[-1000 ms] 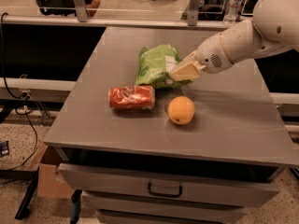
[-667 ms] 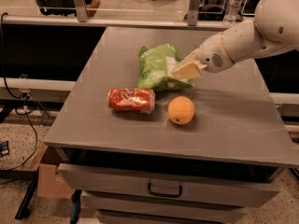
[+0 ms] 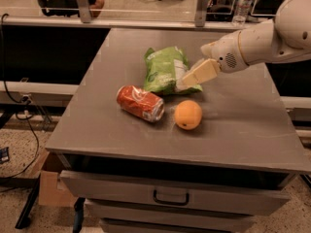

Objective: Move green rice chip bag near coke can

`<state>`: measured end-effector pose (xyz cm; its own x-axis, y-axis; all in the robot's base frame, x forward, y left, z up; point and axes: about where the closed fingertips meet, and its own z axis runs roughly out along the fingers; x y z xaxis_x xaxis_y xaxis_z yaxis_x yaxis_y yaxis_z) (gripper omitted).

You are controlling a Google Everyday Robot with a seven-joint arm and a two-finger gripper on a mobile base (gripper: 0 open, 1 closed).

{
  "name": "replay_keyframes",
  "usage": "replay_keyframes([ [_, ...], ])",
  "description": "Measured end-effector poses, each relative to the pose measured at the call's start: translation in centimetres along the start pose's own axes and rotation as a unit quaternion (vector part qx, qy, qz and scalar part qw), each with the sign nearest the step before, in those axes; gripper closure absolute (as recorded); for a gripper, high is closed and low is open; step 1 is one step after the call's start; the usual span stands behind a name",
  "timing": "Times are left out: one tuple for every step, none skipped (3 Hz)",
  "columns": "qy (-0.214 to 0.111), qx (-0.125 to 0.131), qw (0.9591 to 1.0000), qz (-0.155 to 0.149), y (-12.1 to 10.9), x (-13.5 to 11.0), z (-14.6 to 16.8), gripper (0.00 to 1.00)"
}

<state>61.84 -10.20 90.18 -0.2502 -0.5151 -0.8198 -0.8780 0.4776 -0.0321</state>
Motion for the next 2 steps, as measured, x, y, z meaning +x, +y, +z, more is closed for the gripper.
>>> replay_keyframes([
  [-0.059,0.091,0.9940,0.011,-4.3,-1.5,-3.3,0.00],
  [-0.115,0.207,0.9714,0.016,-9.3,-3.0,-7.5,0.00],
])
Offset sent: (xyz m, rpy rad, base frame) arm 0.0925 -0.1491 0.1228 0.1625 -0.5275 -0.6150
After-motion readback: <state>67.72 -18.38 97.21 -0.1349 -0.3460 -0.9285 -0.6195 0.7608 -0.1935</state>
